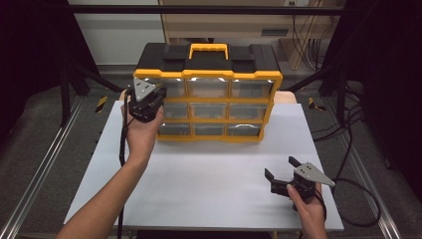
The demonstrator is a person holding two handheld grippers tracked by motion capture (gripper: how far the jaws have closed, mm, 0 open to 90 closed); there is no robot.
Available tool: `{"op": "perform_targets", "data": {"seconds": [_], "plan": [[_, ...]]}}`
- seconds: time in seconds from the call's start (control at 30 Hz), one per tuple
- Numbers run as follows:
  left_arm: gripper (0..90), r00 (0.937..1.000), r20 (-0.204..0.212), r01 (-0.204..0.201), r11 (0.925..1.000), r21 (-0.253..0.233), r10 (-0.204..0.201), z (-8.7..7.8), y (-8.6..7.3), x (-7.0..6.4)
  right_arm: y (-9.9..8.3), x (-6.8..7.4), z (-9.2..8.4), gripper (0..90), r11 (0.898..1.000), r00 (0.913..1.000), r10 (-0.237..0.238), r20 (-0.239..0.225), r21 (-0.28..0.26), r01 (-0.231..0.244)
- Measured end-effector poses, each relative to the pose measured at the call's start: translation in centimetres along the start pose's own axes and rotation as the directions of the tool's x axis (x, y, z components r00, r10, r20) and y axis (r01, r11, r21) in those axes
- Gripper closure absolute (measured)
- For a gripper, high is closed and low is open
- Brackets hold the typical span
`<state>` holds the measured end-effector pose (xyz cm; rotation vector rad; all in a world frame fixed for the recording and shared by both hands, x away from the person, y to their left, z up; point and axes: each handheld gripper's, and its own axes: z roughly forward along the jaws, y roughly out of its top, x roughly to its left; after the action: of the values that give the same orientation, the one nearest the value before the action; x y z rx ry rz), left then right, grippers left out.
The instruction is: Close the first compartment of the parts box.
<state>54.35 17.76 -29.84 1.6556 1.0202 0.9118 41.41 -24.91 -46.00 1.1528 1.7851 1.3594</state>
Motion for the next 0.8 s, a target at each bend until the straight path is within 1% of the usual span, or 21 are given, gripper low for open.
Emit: {"op": "perform_targets", "data": {"seconds": [0.07, 0.27, 0.5, 0.63, 0.67, 0.8], "plan": [[89.9, 1.0, 0.001, 0.002, 1.0, -0.004, -0.002, -0.1, 0.0, 0.1, 0.0, 0.1, 0.0, 3.7, 1.0, 0.9999, -0.012, 0.001, 0.002, 0.012], [89.9, 1.0, 0.005, 0.006, 0.9999, -0.009, -0.006, -0.5, 0.0, 0.1, -0.1, 0.3, 0.3, 3.7, 1.0, 0.9998, -0.017, -0.007, 0.012, 0.017], [90.0, 0.9999, 0.008, 0.007, 0.9999, -0.014, -0.007, -0.9, -0.2, -0.1, -0.1, 0.4, 0.2, 3.7, 1.0, 0.9997, -0.024, -0.007, 0.01, 0.024], [89.9, 0.9996, 0.026, 0.009, 0.9998, -0.02, -0.008, -1.1, -0.2, -0.5, -0.1, 0.4, 0.3, 3.6, 1.0, 0.9997, -0.024, -0.008, 0.008, 0.025], [89.9, 0.9995, 0.031, 0.001, 0.9998, -0.022, -0.001, -1.3, -0.2, -0.6, -0.1, 0.4, 0.3, 3.6, 1.0, 0.9996, -0.027, -0.01, 0.007, 0.027], [89.9, 0.9991, 0.041, -0.003, 0.9994, -0.035, 0.005, -1.7, -0.2, -1.2, -0.1, 0.6, 0.4, 3.6, 1.0, 0.9996, -0.027, -0.011, 0.014, 0.027]]}}
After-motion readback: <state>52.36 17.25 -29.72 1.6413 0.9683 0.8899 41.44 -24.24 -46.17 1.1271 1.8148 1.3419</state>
